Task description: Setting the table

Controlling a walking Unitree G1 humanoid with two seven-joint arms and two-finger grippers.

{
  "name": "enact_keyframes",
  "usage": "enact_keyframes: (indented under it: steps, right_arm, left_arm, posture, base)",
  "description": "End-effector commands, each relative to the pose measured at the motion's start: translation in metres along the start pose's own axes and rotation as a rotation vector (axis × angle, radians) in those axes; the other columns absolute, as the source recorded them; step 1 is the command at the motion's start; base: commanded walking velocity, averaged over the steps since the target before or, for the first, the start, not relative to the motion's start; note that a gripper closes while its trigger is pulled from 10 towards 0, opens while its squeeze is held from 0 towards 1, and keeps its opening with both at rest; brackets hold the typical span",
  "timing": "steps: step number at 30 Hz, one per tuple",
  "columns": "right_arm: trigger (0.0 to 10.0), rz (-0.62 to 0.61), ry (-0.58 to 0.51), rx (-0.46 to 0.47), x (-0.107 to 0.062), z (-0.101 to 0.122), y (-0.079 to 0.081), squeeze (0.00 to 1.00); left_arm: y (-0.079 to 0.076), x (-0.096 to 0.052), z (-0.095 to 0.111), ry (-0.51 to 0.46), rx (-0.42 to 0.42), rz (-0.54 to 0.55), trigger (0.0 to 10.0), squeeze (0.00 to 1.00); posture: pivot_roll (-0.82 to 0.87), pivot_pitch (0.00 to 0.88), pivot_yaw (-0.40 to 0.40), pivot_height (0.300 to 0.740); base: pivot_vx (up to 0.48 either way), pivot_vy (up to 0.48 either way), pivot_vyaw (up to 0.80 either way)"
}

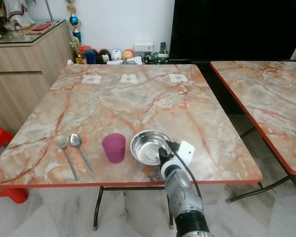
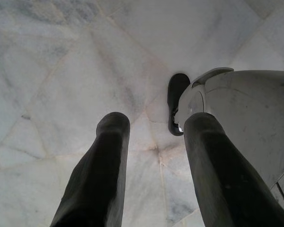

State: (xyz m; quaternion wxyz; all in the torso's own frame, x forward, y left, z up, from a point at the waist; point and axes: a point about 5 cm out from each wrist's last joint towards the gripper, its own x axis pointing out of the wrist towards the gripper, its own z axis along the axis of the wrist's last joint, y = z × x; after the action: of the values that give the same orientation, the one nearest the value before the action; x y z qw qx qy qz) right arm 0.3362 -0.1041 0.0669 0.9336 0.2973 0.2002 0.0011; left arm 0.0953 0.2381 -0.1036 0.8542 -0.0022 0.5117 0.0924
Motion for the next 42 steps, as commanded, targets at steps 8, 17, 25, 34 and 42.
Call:
enact_keyframes:
  steps: [8, 17, 25, 34, 42]
  right_arm:
    - [0.4, -0.011, -0.017, 0.008, 0.001, 0.004, 0.002, 0.0]
    - [0.0, -0.049, -0.116, 0.059, -0.002, 0.017, -0.006, 0.0]
    - [0.0, -0.044, -0.285, 0.159, -0.012, 0.036, -0.016, 0.0]
    - [10.0, 0.089, -0.433, 0.232, -0.032, 0.054, -0.01, 0.0]
    - [10.0, 0.074, -0.435, 0.231, -0.038, 0.05, -0.016, 0.0]
  left_arm:
    - [0.001, -0.001, -0.004, 0.013, -0.007, 0.004, 10.0, 0.0]
    - [0.0, -0.001, -0.004, 0.014, -0.007, 0.002, 10.0, 0.0]
    - [0.0, -0.001, -0.004, 0.015, 0.0, 0.003, 10.0, 0.0]
    - [0.002, -0.001, -0.003, 0.014, 0.034, 0.014, 10.0, 0.0]
    - [0.003, -0.001, -0.003, 0.019, 0.042, 0.012, 10.0, 0.0]
  posture:
    - [0.04, 0.009, -0.01, 0.74]
    - [0.04, 0.01, -0.013, 0.74]
    - [0.04, 0.015, -0.014, 0.74]
    - [0.03, 0.02, -0.009, 0.74]
    - [0.03, 0.021, -0.009, 0.74]
  base:
    - [0.0, 0.0, 0.0]
    - [0.0, 0.0, 0.0]
    - [0.0, 0.0, 0.0]
    - [0.0, 0.0, 0.0]
    - [0.0, 0.0, 0.0]
